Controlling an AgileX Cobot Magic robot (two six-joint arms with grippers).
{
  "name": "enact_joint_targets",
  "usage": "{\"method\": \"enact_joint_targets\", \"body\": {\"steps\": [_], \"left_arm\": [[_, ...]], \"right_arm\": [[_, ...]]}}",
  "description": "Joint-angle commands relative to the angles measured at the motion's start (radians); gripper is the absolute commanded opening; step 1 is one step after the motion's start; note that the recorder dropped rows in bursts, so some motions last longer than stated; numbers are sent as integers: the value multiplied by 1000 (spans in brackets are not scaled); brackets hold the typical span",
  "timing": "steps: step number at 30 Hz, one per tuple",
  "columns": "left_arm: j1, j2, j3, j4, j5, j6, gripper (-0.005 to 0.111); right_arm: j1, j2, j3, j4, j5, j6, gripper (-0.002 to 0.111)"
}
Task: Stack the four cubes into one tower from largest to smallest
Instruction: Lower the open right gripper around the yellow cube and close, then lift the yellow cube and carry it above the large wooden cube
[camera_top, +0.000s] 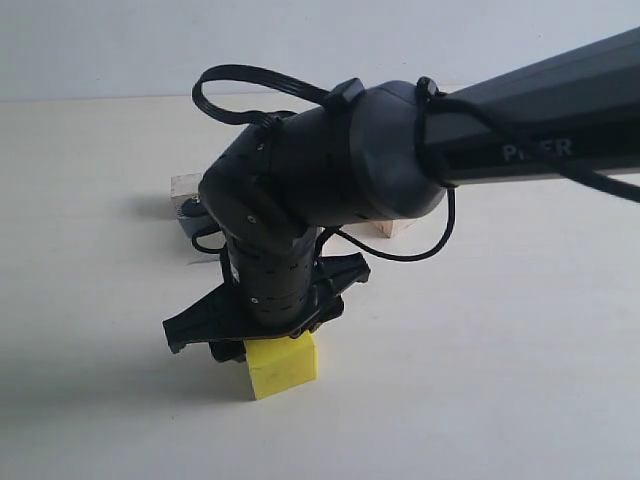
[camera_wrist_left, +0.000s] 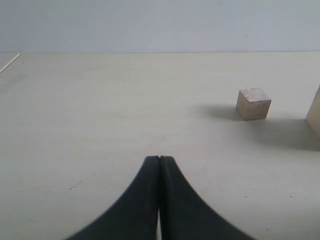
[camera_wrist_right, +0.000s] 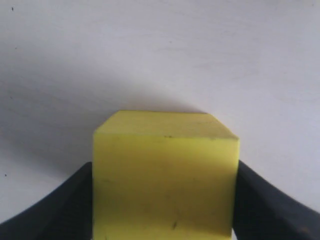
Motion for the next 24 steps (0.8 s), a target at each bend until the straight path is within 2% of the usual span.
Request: {"method": "enact_joint_targets", "body": {"steps": [1,8,13,18,24], "left_arm": [[-7,-6,3,-8,-8,1,0],[-7,-6,3,-8,-8,1,0],[-7,-6,3,-8,-8,1,0],[-7,-6,3,-8,-8,1,0],[-7,-6,3,-8,-8,1,0]], "right_arm": [[0,-14,-7,-2,21,-41,0],[0,-140,-56,26,156,-68,0],[-2,-213,-180,-62,247,-45,0],[-49,-204,-342,-123,291,14,0],[-157,-114,-480,-120,392,14,0]]}}
